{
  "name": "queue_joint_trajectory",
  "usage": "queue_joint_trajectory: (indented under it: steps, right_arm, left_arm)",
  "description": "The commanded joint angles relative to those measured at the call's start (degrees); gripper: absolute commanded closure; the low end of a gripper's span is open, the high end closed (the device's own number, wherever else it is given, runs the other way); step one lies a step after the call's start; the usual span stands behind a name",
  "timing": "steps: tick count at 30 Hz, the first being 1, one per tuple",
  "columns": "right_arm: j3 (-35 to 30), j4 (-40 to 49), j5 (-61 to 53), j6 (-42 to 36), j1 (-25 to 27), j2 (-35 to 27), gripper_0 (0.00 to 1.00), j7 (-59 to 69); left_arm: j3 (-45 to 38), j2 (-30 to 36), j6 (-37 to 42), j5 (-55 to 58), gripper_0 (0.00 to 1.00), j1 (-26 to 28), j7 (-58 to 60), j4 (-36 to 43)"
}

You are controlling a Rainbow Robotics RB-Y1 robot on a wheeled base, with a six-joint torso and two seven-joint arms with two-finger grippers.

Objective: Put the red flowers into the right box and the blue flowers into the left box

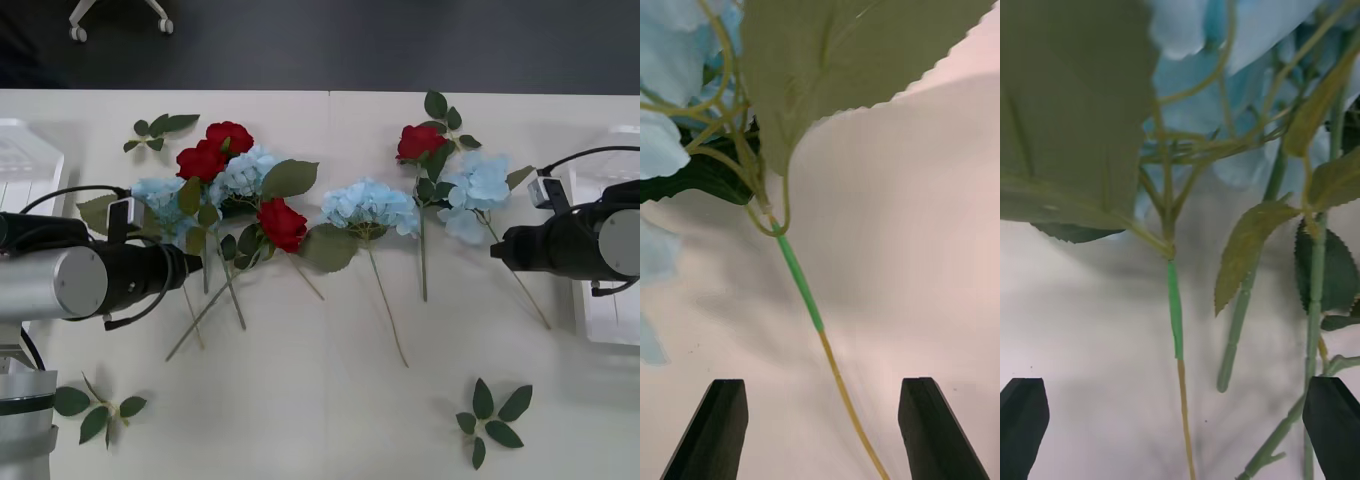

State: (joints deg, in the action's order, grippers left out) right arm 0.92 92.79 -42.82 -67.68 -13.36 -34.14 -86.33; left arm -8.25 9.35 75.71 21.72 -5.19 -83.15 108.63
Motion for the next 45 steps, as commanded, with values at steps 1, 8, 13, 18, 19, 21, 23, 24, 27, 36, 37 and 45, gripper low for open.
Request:
queue_joint_trajectory:
  steps: [1, 8, 13, 18, 19, 21, 23, 24, 27, 36, 37, 45]
  right_arm:
    - [0.57, 1.52, 0.28, 0.09, -0.62, -0.58, 0.41, 1.16]
    - [0.48, 1.43, 0.46, 0.09, -0.71, -0.76, 0.41, 0.90]
    - [2.06, -0.41, 0.46, 0.18, -1.50, -0.84, 0.41, 0.46]
    - [3.21, -1.73, 0.72, 1.76, -2.29, -0.76, 0.41, 0.37]
    - [3.47, -1.91, 0.81, 2.11, -2.38, -0.76, 0.41, 0.37]
    - [4.44, -2.52, 0.98, 2.46, -2.90, -0.76, 0.41, 0.37]
    - [5.23, -3.75, 1.16, 3.16, -3.87, -0.76, 0.40, 0.37]
    - [5.58, -4.37, 1.16, 3.60, -4.22, -0.76, 0.41, 0.37]
    - [6.99, -6.13, 1.25, 4.66, -5.36, -0.67, 0.41, 0.63]
    - [8.39, -9.38, 1.77, 5.89, -7.12, -0.76, 0.45, 0.46]
    - [8.39, -9.47, 1.77, 5.80, -7.12, -0.67, 0.57, 0.46]
    - [8.66, -9.47, 2.65, 5.89, -7.12, -0.67, 1.00, 0.19]
  left_arm:
    - [-0.54, 0.31, -1.80, -0.63, 0.00, -0.97, 1.76, -0.88]
    - [0.07, 0.31, -5.84, -1.59, 0.00, -0.97, 1.32, -4.66]
    - [1.31, 0.31, -6.81, -1.86, 0.00, -0.97, 1.06, -5.54]
    - [1.83, 0.31, -6.81, -2.39, 0.00, -0.97, 0.88, -5.54]
    - [1.92, 0.31, -6.81, -2.56, 0.00, -0.97, 0.88, -5.54]
    - [2.27, 0.31, -6.90, -2.82, 0.00, -0.97, 0.80, -5.54]
    - [2.80, 0.23, -6.81, -3.26, 0.00, -0.97, 0.71, -5.45]
    - [3.06, 0.23, -6.90, -3.44, 0.08, -0.97, 0.62, -5.54]
    - [3.85, 0.31, -6.81, -4.14, 0.31, -0.97, 0.53, -5.54]
    - [5.00, 0.31, -6.90, -4.93, 1.00, -0.88, 0.18, -5.54]
    - [5.00, 0.31, -6.81, -4.76, 1.00, -0.97, 0.09, -5.54]
    - [4.91, 0.23, -6.81, -4.67, 1.00, -0.88, 0.09, -5.54]
